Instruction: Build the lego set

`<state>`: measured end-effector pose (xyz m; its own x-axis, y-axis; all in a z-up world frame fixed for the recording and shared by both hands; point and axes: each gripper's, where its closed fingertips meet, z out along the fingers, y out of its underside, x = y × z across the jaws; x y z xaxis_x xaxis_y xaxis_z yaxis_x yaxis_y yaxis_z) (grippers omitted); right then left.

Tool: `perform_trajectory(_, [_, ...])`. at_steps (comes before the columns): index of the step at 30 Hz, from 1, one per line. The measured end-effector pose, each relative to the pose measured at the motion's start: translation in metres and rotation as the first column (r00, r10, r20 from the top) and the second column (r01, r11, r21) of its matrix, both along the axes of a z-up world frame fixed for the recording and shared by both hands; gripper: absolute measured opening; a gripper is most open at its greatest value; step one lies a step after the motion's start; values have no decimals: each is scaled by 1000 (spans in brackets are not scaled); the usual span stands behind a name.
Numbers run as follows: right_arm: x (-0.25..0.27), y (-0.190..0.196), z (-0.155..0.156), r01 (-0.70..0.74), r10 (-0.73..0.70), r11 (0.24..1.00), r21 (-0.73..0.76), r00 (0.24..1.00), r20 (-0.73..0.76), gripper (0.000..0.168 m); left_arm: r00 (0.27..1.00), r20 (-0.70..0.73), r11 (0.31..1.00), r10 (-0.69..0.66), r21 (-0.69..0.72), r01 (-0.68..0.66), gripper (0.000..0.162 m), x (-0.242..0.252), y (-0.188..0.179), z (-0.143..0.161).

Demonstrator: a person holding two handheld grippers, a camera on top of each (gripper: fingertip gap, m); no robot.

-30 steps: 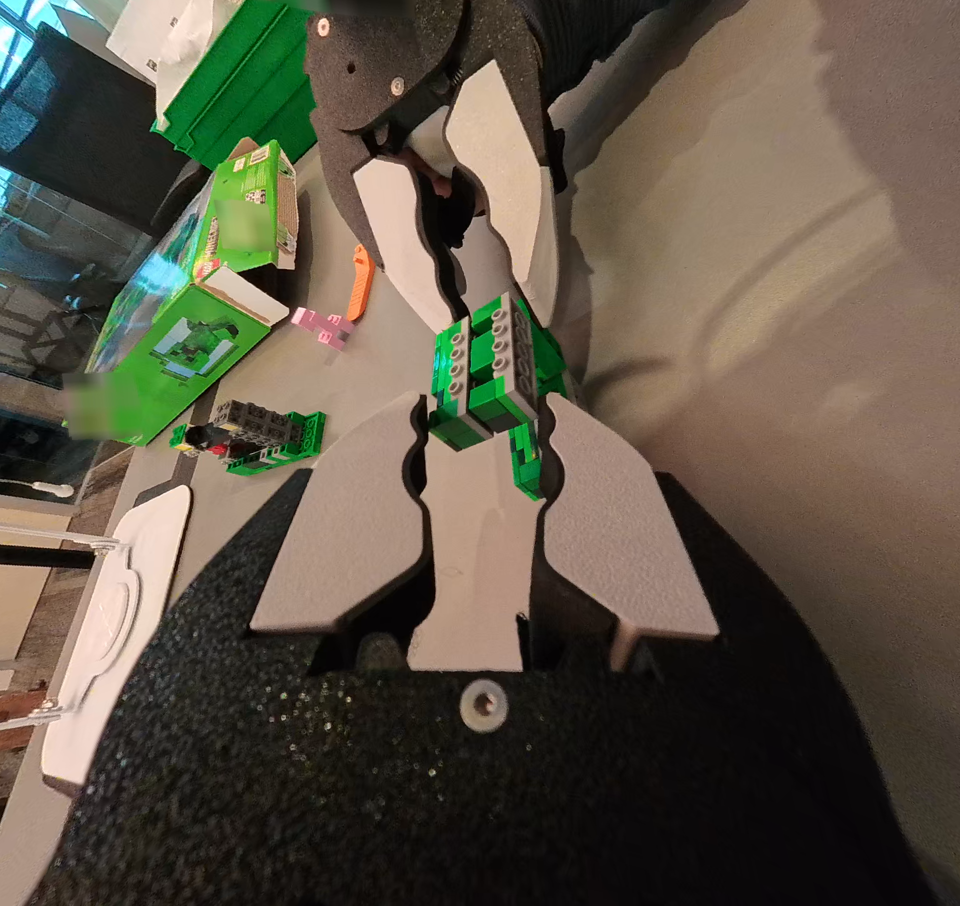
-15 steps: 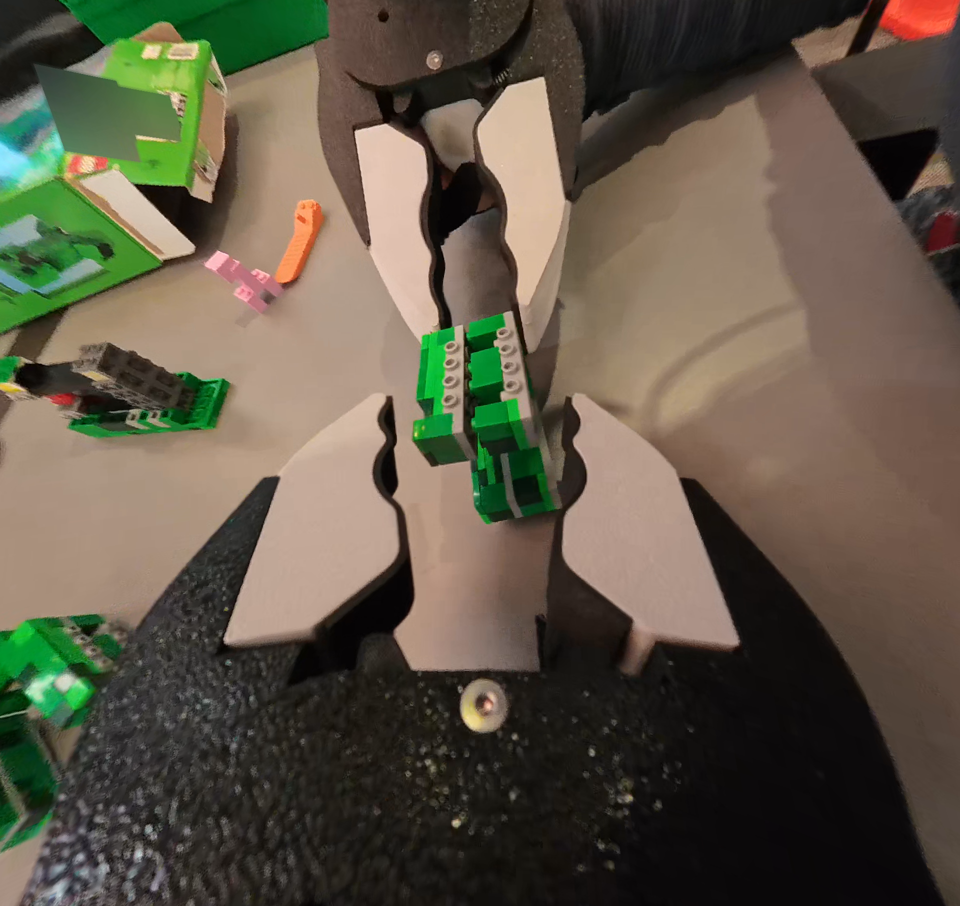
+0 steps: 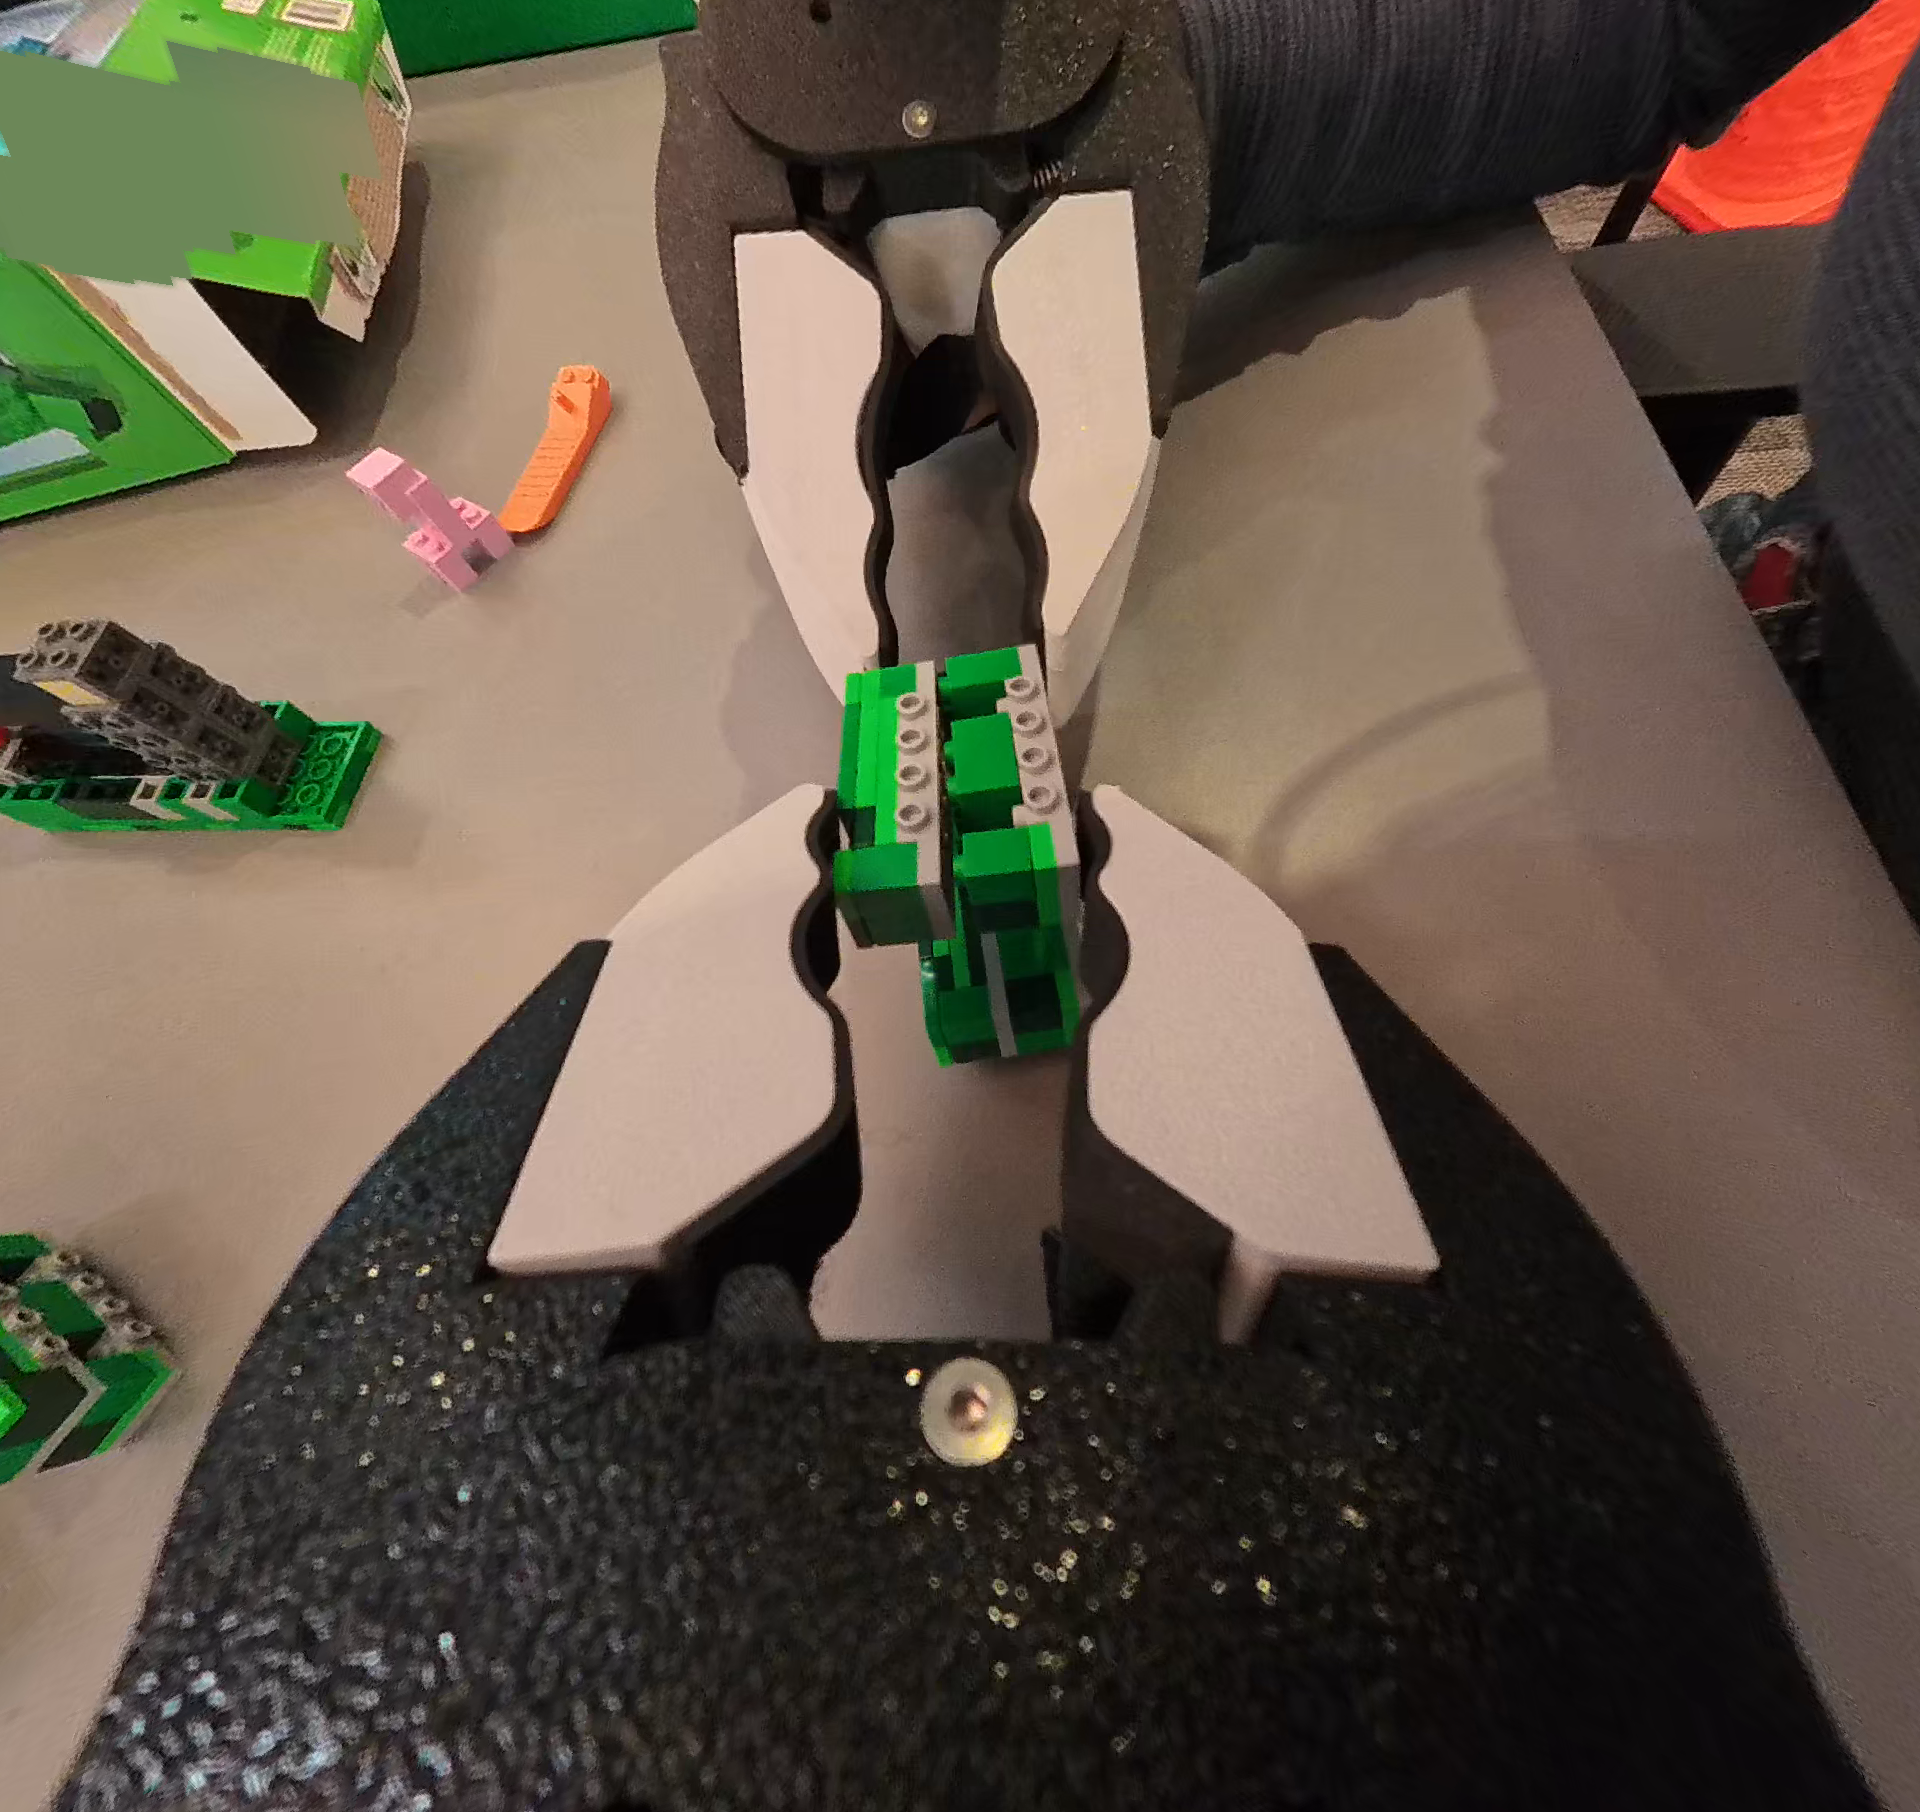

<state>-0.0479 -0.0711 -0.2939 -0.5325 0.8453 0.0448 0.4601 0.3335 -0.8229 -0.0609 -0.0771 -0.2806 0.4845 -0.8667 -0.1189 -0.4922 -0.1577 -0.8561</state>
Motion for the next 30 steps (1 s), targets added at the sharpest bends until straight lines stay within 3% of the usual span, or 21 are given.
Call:
perform_trajectory(21, [0,1,0,-3,3,1000,22,1000,3,30,1000,10,999,19,-41,-19,38,0,1,0])
perform_trajectory(30, [0,1,0,5,-4,999,-34,1000,17,30,1000,12,999,22,-44,-21,38,-1,2,0])
